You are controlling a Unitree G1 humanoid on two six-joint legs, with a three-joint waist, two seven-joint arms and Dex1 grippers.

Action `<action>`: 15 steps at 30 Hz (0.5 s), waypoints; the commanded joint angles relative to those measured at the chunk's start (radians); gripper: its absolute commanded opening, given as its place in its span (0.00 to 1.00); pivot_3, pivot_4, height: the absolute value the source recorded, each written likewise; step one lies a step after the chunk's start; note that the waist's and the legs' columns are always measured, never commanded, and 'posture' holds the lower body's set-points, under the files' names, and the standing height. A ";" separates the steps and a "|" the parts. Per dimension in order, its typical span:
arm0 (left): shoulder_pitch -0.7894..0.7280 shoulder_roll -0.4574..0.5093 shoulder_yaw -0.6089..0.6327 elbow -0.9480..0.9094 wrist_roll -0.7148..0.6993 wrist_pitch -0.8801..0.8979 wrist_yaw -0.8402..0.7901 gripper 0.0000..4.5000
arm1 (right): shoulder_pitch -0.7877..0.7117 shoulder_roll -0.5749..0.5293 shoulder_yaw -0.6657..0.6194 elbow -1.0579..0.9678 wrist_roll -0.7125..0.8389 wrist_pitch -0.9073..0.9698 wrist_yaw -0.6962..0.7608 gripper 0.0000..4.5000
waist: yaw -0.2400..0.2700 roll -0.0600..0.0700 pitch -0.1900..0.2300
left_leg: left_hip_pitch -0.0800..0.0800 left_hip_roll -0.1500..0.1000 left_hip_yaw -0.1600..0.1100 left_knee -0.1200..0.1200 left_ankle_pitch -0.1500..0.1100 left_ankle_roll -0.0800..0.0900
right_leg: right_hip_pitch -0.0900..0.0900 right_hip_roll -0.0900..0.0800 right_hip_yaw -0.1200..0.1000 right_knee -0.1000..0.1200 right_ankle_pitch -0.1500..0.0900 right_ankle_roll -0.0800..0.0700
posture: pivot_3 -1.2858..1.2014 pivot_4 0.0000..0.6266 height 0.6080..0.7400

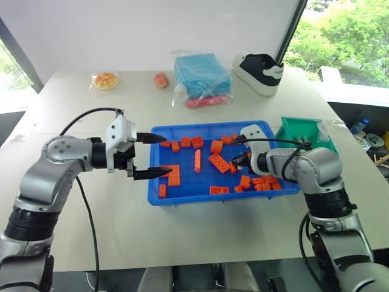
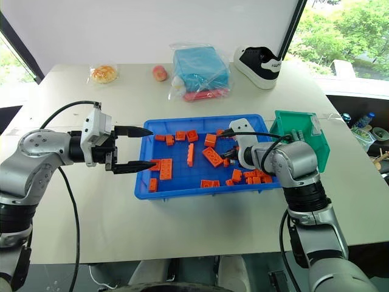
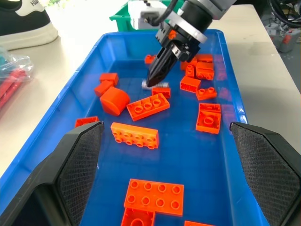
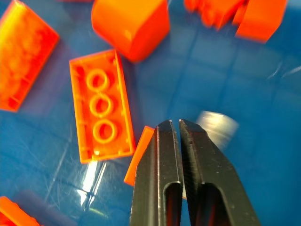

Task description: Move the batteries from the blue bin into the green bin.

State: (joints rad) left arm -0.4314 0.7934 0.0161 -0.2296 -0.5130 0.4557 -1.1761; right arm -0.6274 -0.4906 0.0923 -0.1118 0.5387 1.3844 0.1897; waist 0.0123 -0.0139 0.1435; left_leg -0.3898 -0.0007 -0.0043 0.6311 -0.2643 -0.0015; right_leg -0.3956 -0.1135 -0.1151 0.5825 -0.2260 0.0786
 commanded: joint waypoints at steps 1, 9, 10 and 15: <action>-0.013 0.010 0.022 -0.009 -0.010 -0.008 -0.003 1.00 | -0.012 0.003 -0.023 -0.028 -0.017 0.011 0.017 0.01 | -0.001 0.000 0.000 | 0.000 0.000 0.000 0.000 0.000 0.000 | 0.000 0.000 0.000 0.000 0.000 0.000 | 0.52 0.24 0.89; -0.056 -0.004 -0.001 0.036 0.004 -0.022 -0.017 1.00 | -0.021 -0.003 -0.045 -0.058 -0.058 0.006 0.017 0.01 | 0.001 0.000 0.000 | 0.000 0.000 0.000 0.000 0.000 0.000 | 0.000 0.000 0.000 0.000 0.000 0.001 | 0.52 0.24 0.89; -0.061 -0.005 -0.003 0.041 0.006 -0.024 -0.019 1.00 | -0.033 0.003 -0.067 -0.064 -0.060 0.017 0.010 0.01 | 0.000 0.000 0.000 | 0.000 0.000 0.000 0.000 0.000 0.000 | 0.000 0.000 0.000 0.000 0.000 0.001 | 0.52 0.24 0.89; -0.066 -0.011 -0.009 0.053 0.013 -0.033 -0.028 1.00 | -0.104 0.120 -0.279 -0.106 -0.073 0.216 -0.126 0.40 | -0.001 0.001 0.000 | 0.000 0.000 0.000 0.000 0.000 0.000 | -0.001 0.000 0.000 0.001 0.002 0.002 | 0.52 0.24 0.89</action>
State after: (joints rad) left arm -0.4824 0.7806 0.0018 -0.1674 -0.5017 0.4437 -1.1981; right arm -0.7066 -0.3909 -0.1135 -0.1682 0.4747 1.5569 0.1238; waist 0.0110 -0.0132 0.1439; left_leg -0.3899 -0.0005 -0.0042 0.6305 -0.2643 -0.0016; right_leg -0.3966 -0.1133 -0.1153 0.5839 -0.2244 0.0808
